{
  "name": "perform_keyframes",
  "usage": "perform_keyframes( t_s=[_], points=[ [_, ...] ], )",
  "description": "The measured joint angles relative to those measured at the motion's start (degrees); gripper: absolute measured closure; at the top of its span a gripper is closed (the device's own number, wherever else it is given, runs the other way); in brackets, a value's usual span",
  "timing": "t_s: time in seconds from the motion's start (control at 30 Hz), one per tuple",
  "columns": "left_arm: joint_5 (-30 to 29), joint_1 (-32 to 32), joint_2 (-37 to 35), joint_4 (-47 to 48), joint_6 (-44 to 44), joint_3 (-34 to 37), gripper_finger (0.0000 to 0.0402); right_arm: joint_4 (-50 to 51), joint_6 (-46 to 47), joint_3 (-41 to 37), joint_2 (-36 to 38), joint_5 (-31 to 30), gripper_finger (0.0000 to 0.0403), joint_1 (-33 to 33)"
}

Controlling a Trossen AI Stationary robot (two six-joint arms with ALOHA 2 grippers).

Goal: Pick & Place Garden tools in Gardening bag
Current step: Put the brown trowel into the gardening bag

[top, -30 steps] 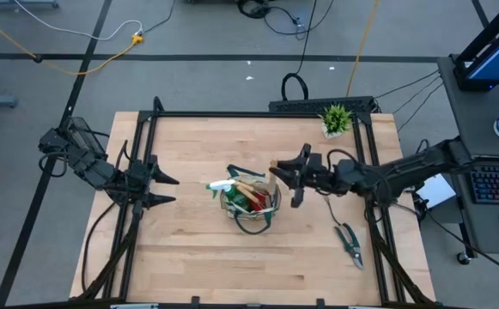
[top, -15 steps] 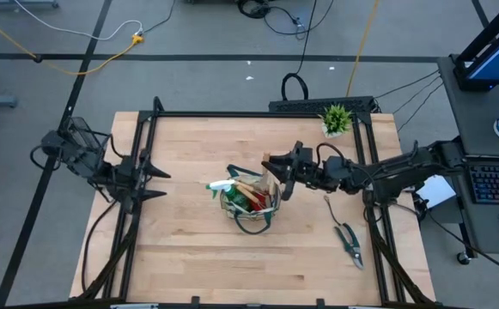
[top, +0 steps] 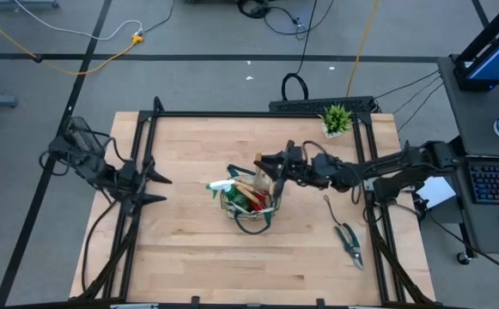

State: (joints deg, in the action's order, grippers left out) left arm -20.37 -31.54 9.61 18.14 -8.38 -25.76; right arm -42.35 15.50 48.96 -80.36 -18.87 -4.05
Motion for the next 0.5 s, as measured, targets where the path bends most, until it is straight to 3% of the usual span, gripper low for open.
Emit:
perform_keyframes(
  t_s=[0.2,0.5],
  points=[
    [2.52,-0.01,0.09,-8.34,-0.91,5.85,0.0158,4.00,0.44,2.56,-4.45,2.60,0.0342,0.00],
    [3.14,-0.01,0.06,-10.59,-0.07,7.69,0.0158,14.36,4.39,3.38,-5.07,2.60,0.0342,0.00]
  ],
)
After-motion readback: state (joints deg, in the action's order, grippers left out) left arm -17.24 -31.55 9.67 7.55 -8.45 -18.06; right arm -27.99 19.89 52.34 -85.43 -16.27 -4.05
